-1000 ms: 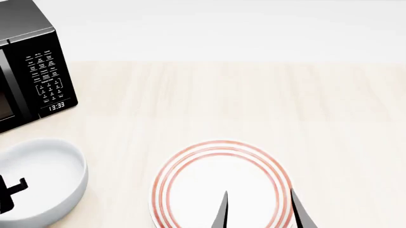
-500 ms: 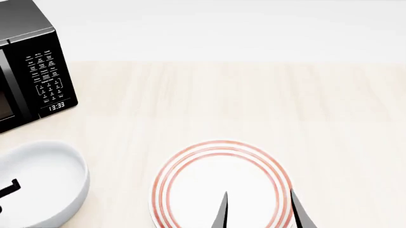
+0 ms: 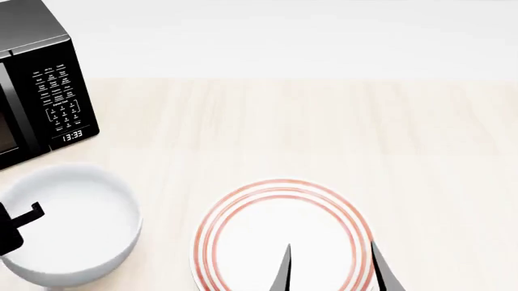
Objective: Pick up the white bowl and put it on the plate.
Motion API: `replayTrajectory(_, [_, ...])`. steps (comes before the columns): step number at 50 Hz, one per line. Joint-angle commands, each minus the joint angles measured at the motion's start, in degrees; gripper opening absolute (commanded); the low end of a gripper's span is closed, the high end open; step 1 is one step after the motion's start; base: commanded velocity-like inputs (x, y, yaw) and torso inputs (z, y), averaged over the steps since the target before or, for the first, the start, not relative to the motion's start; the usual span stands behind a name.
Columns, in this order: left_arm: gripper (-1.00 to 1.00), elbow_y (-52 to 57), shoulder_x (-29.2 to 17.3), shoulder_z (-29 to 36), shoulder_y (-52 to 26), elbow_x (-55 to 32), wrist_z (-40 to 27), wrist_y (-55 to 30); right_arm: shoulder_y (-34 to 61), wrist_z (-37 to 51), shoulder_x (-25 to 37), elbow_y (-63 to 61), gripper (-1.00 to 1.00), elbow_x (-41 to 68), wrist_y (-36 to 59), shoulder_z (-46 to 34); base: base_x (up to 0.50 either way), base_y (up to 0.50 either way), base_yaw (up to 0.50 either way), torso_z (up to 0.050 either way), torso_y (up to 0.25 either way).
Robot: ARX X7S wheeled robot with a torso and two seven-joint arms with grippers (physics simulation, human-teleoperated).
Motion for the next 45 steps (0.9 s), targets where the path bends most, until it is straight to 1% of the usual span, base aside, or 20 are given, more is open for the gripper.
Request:
replayTrajectory(1, [-1.00, 5.85, 1.63, 1.75, -0.89, -7.81, -1.80, -4.57, -0.22, -1.48, -0.80, -0.50, 1.00, -0.38, 0.10, 1.20, 0.00, 0.00, 0.00, 0.000, 0.000])
replayTrajectory(10, [-1.00, 7.96, 1.84, 4.10, -2.01, -17.16, -7.94, -6.90, -0.19, -1.32, -0.70, -0.15, 1.00, -0.33, -0.15, 1.04, 0.00, 0.00, 0.00, 0.000, 0.000])
replayTrajectory(18, [-1.00, 3.45, 1.78, 7.79, -4.88, -25.98, -15.68, -4.43, -0.16, -1.15, -0.63, -0.20, 1.00, -0.26, -0.12, 0.89, 0.00, 0.00, 0.00, 0.000, 0.001])
replayTrajectory(24, [-1.00, -1.63, 1.89, 12.26, -7.70, -33.87, -22.60, -0.98, -0.21, -1.09, -0.54, 0.10, 1.00, -0.28, -0.43, 0.72, 0.00, 0.00, 0.00, 0.000, 0.000])
replayTrajectory(28, [-1.00, -5.18, 1.82, 14.99, -9.61, -38.01, -25.88, 1.72, -0.23, -1.00, -0.47, 0.01, 1.00, -0.27, -0.33, 0.63, 0.00, 0.00, 0.00, 0.000, 0.000])
replayTrajectory(35, [-1.00, -9.96, 1.71, 19.19, -12.25, -42.88, -29.21, 5.48, -0.08, -0.91, -0.43, 0.10, 1.00, -0.27, -0.23, 0.40, 0.00, 0.00, 0.00, 0.000, 0.001])
replayTrajectory(45, [-1.00, -17.70, 1.75, 28.64, -14.38, -52.01, -34.38, 13.82, -0.16, -0.71, -0.12, -0.22, 1.00, 0.21, -0.30, 0.71, 0.00, 0.00, 0.00, 0.000, 0.000])
